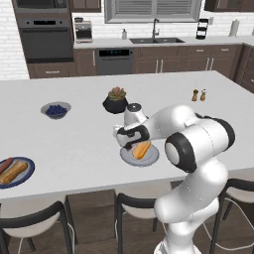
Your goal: Place one bun and one sausage from the bowl on each plate.
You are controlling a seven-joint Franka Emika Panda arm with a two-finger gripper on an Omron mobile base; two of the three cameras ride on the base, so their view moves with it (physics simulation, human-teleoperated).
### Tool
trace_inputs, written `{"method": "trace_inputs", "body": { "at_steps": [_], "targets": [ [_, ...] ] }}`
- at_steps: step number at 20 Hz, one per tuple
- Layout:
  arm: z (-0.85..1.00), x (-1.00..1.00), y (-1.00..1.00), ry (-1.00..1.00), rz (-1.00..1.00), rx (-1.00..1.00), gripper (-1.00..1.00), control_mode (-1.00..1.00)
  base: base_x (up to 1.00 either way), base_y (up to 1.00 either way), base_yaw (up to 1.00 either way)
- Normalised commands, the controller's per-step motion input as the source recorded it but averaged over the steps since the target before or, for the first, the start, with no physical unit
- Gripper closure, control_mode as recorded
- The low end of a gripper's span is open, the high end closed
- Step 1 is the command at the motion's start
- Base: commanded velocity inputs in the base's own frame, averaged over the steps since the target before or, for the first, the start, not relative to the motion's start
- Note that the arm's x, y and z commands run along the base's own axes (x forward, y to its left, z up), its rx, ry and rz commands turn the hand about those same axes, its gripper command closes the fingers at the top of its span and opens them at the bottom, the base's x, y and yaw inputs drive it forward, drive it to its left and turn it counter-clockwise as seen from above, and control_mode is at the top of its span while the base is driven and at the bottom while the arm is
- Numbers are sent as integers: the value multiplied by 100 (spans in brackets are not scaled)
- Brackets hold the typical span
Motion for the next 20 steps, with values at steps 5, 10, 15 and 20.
{"method": "trace_inputs", "body": {
  "at_steps": [5, 10, 15, 20],
  "targets": [
    [-26, -1, 1, 0, 0, -1, 100, -100, 0, 0, 0],
    [-21, -8, 1, 0, 0, -1, 100, -100, 0, 0, 0],
    [-5, -24, 0, 0, 0, 0, -100, -100, 0, 0, 0],
    [-3, -32, -12, -1, 0, 0, -100, -100, 0, 0, 0]
  ]
}}
